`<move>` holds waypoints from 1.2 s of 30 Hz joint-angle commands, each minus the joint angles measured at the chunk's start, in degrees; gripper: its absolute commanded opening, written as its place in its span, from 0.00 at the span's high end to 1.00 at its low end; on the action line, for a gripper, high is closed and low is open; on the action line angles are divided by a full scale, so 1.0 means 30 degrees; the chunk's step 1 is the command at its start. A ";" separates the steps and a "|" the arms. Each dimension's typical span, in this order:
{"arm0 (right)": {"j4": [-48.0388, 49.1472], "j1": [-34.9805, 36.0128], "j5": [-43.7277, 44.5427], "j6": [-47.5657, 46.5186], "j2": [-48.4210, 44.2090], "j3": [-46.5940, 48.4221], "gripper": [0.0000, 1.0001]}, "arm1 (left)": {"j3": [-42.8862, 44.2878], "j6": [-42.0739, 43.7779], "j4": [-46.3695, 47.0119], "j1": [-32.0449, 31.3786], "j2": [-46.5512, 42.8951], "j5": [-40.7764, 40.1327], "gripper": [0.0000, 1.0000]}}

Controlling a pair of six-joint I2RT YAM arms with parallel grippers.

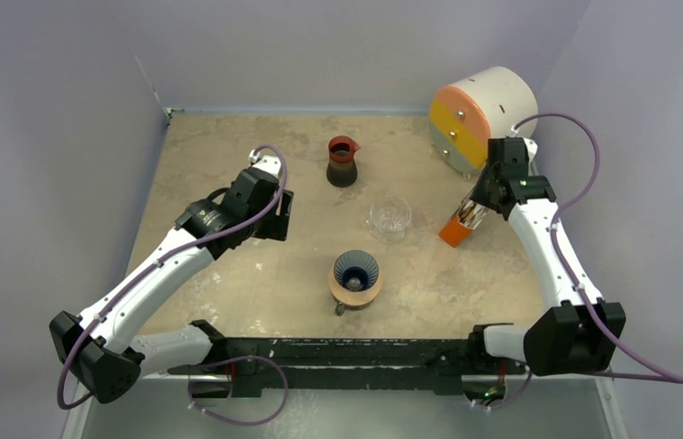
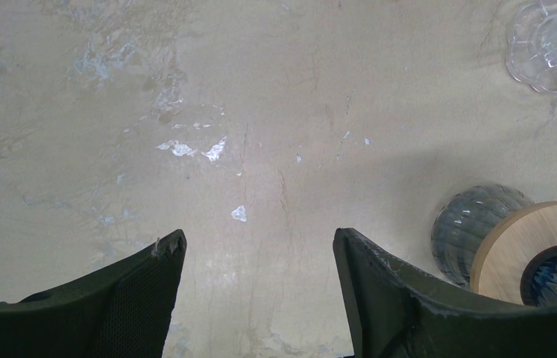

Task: Place the coffee filter in the dripper
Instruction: Pick up the coffee filter from the coffee filter holder.

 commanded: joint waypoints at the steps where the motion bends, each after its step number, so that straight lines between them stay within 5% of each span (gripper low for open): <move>1: 0.0587 -0.0166 -0.0320 -0.0372 0.0057 -0.0353 0.66 | -0.0107 0.0384 0.0486 0.0060 -0.0284 0.0087 0.29; 22: 0.0970 -0.0400 -0.0199 -0.0504 0.0464 -0.0551 0.74 | -0.0136 0.0384 0.0493 0.0065 -0.0372 0.0145 0.29; 36: 0.1097 -0.0400 -0.0533 -0.0555 0.0338 -0.0667 1.00 | -0.0136 0.0384 0.0493 0.0080 -0.0373 0.0101 0.29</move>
